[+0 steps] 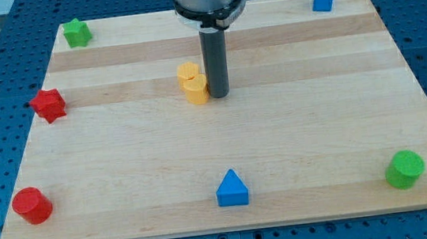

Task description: Push the green circle towards the bottom right of the board

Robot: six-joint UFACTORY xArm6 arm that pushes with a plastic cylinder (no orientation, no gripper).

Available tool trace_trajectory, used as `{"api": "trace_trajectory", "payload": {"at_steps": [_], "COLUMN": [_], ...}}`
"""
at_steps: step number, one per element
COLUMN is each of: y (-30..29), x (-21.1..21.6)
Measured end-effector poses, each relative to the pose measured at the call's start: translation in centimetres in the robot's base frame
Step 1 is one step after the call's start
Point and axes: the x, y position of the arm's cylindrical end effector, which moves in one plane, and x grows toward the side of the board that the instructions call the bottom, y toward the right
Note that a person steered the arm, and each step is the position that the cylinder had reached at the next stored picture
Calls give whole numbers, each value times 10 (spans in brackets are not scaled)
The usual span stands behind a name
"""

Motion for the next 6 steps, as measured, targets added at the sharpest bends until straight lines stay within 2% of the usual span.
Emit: {"api": "trace_trajectory", "payload": {"at_steps": [2,3,4,6], "y": [154,211,229,230], "x": [13,67,125,191]}}
